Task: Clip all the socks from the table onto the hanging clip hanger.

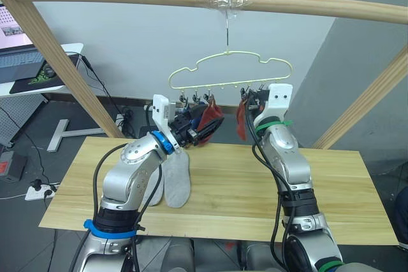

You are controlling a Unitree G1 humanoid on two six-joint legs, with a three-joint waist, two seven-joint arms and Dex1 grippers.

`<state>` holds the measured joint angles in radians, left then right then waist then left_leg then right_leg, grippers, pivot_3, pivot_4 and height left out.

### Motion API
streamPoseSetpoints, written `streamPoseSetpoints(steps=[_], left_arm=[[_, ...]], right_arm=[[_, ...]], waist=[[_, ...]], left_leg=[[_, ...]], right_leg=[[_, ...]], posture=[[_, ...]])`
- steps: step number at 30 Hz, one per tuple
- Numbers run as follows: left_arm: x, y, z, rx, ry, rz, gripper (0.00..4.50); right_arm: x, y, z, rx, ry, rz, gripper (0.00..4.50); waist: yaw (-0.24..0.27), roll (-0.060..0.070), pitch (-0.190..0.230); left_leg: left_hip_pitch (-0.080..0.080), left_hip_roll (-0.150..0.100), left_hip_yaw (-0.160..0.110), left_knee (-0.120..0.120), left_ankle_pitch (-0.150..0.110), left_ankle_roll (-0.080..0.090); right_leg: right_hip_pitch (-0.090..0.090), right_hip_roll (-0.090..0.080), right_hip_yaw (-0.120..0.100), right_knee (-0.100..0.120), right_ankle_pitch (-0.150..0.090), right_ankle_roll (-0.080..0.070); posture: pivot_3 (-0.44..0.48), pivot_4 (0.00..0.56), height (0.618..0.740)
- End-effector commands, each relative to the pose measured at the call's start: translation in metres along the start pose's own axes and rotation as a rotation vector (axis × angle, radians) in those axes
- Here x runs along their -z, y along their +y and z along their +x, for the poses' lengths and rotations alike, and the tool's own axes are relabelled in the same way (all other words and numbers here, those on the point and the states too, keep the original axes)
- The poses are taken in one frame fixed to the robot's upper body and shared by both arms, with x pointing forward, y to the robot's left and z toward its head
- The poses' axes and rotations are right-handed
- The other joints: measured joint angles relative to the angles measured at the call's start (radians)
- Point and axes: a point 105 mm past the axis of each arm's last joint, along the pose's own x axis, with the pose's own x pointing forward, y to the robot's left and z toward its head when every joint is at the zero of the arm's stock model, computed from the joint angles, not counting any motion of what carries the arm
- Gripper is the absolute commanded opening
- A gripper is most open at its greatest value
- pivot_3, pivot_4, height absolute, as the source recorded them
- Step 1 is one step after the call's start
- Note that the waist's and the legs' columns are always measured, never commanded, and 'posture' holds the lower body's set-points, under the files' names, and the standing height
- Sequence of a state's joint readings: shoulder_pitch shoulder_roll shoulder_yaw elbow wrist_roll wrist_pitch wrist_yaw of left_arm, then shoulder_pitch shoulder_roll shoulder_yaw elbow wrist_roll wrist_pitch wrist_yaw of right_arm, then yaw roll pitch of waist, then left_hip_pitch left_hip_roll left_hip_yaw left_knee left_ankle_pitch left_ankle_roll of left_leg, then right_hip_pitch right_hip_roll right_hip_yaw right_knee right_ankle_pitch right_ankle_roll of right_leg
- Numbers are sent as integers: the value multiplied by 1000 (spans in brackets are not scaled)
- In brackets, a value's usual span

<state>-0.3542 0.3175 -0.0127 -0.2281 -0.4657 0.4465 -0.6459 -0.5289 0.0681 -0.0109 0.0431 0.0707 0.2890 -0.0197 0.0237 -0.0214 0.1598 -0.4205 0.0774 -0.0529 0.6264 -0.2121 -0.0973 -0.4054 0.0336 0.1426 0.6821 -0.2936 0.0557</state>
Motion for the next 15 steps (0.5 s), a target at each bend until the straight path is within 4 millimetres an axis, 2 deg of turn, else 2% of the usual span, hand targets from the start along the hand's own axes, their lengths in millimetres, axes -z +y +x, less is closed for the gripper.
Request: streamPoseSetpoints(steps=[1,15], left_arm=[[-24,-7,2,32,-97,39,3327],[-23,-8,2,33,-97,35,3327]], right_arm=[[-16,3,2,-12,-65,7,1413],[-12,1,1,-5,-50,8,1413]], waist=[[0,0,0],[0,0,0]], left_leg=[[0,0,0,0,0,0],[0,0,0,0,0,0]], right_leg=[[0,0,0,0,0,0],[0,0,0,0,0,0]], posture=[[180,128,740],[177,132,740]])
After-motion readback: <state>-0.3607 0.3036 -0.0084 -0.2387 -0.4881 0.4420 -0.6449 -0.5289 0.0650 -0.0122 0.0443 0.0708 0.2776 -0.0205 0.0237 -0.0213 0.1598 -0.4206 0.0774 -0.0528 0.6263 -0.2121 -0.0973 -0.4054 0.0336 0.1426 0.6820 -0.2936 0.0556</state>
